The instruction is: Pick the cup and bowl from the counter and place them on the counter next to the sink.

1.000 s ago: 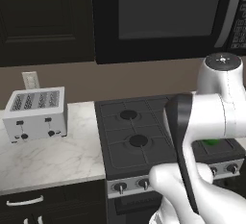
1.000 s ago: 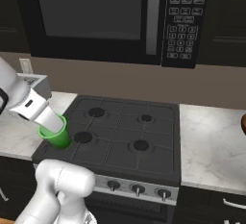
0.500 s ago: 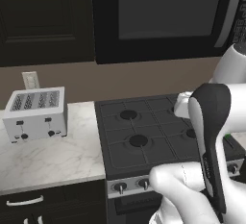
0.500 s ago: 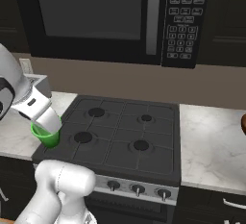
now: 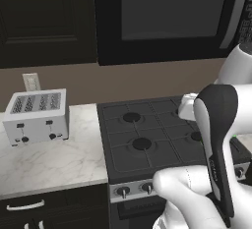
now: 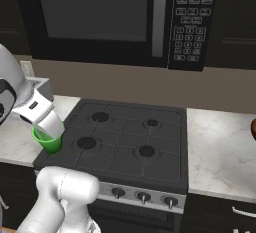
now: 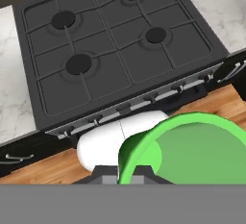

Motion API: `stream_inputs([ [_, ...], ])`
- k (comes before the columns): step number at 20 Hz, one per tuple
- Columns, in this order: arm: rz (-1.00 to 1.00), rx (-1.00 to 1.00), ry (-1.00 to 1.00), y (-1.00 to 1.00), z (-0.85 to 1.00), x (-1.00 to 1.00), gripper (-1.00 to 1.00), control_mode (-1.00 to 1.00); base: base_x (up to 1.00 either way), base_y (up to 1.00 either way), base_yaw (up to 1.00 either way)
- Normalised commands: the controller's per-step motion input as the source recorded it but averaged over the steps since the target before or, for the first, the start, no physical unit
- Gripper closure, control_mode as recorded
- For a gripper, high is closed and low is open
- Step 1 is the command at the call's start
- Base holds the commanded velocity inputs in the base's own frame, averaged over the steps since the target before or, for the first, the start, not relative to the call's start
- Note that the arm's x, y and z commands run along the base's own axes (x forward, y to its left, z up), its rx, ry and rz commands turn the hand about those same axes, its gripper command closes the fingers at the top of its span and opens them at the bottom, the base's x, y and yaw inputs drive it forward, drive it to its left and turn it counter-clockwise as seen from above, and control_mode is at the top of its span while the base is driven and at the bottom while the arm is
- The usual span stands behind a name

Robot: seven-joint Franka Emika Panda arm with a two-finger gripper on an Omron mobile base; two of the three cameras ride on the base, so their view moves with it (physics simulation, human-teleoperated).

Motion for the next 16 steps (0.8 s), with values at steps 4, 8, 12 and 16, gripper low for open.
stream_inputs([
  [4, 0.00, 0.00, 0.00, 0.00, 0.00, 0.00, 1.00, -1.00, 0.00, 0.00, 0.00],
  [8, 0.00, 0.00, 0.00, 0.00, 0.00, 0.00, 1.00, 1.00, 0.00, 0.00, 0.00],
  [12, 0.00, 0.00, 0.00, 0.00, 0.00, 0.00, 1.00, 1.00, -0.69, 0.00, 0.00],
  [16, 0.00, 0.00, 0.00, 0.00, 0.00, 0.00, 1.00, 1.00, -0.82, 0.00, 0.00],
])
